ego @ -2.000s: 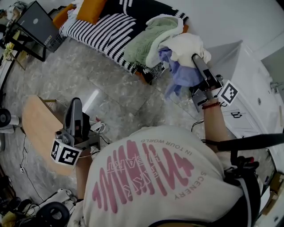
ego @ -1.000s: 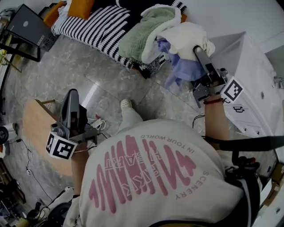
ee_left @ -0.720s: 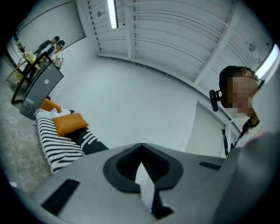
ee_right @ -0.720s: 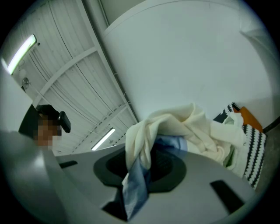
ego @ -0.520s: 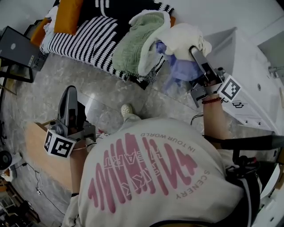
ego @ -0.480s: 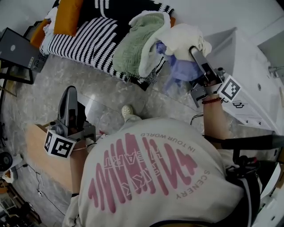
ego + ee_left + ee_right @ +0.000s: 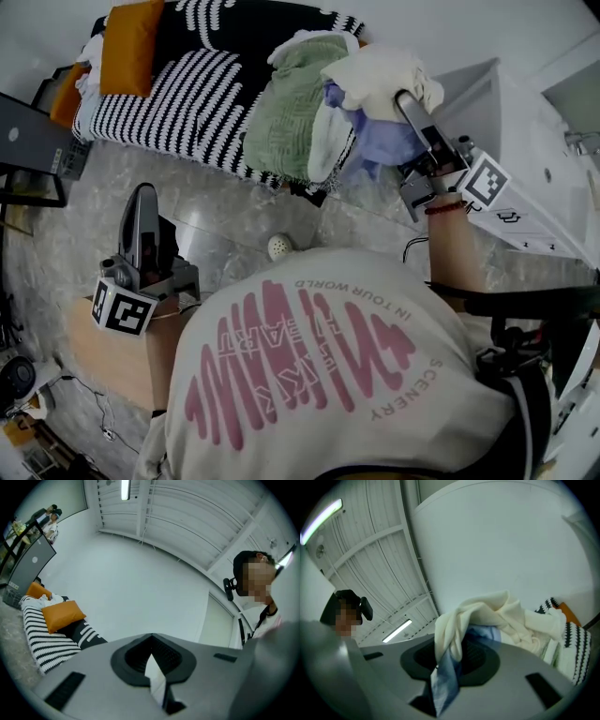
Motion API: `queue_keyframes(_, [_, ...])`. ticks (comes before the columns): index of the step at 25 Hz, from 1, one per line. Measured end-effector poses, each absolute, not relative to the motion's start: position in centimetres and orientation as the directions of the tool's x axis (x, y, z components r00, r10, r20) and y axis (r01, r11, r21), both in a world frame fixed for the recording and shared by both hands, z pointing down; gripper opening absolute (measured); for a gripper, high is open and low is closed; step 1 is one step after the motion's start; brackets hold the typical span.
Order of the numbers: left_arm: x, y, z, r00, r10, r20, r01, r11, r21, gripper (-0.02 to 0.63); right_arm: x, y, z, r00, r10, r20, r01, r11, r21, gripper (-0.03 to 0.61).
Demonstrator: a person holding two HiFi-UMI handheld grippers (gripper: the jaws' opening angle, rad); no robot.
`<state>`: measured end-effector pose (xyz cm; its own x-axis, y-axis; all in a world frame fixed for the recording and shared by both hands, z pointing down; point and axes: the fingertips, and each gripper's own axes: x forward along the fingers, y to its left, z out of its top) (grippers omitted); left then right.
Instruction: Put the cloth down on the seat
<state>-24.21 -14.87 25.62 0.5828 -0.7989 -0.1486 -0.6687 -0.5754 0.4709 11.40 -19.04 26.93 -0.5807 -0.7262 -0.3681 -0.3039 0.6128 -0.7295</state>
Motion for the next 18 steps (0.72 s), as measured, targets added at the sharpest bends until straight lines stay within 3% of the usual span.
queue_keyframes(10, [-30.0,-19.6,25.4,0.590,-0.790,-0.168,-0.658,-0.591,0.467,0.011,6.8,-24.2,25.7,-0.557,-0.745,-0.366,-0.340,0.607,-0.718,0.097])
queue_keyframes(18, [-34.8,-19.7,25.1,0.541,-0.815,-0.210,-0.691,-0.572,0.442,0.011,1.3,-28.0,24.4,-0.617,-0.701,-0.359,-0.320,0.640,-0.699,0.097])
